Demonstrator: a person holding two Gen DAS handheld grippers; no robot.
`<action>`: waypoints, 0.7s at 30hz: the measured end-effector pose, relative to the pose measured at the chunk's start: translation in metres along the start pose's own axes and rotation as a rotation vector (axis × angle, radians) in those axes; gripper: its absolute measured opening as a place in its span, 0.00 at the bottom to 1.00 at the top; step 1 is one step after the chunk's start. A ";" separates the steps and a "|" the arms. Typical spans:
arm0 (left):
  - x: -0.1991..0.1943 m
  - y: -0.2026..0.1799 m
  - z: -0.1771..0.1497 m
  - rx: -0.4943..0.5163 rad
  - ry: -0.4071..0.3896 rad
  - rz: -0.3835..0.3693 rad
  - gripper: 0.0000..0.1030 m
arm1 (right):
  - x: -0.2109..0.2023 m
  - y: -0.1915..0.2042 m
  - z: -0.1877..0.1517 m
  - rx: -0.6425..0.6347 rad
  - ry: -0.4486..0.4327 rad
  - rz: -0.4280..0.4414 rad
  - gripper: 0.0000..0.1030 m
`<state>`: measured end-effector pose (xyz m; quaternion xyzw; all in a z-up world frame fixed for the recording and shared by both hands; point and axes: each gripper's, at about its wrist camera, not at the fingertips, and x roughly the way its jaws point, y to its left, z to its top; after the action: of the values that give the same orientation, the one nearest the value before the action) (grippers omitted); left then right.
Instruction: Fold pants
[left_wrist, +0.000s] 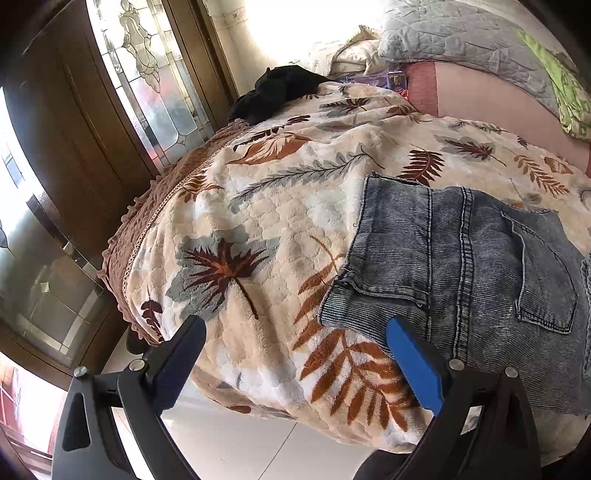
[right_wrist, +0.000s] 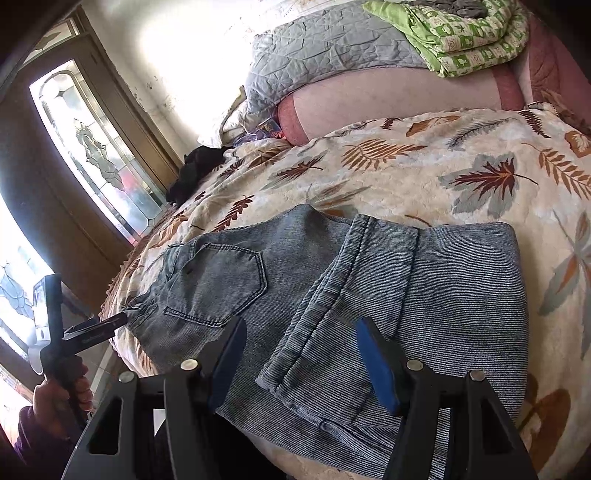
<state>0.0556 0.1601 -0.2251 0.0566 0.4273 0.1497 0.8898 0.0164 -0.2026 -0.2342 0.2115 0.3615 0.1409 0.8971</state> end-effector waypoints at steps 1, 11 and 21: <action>0.000 0.000 0.000 0.000 0.000 0.000 0.95 | 0.000 0.000 0.000 -0.002 0.001 -0.002 0.64; 0.001 0.002 0.003 -0.006 0.002 -0.004 0.95 | 0.003 0.002 -0.002 -0.007 0.010 -0.006 0.64; 0.039 0.045 0.020 -0.183 0.167 -0.185 0.95 | 0.004 0.003 -0.003 -0.012 0.019 -0.004 0.64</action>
<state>0.0839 0.2154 -0.2311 -0.0771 0.4878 0.1096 0.8626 0.0169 -0.1974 -0.2367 0.2038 0.3695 0.1433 0.8952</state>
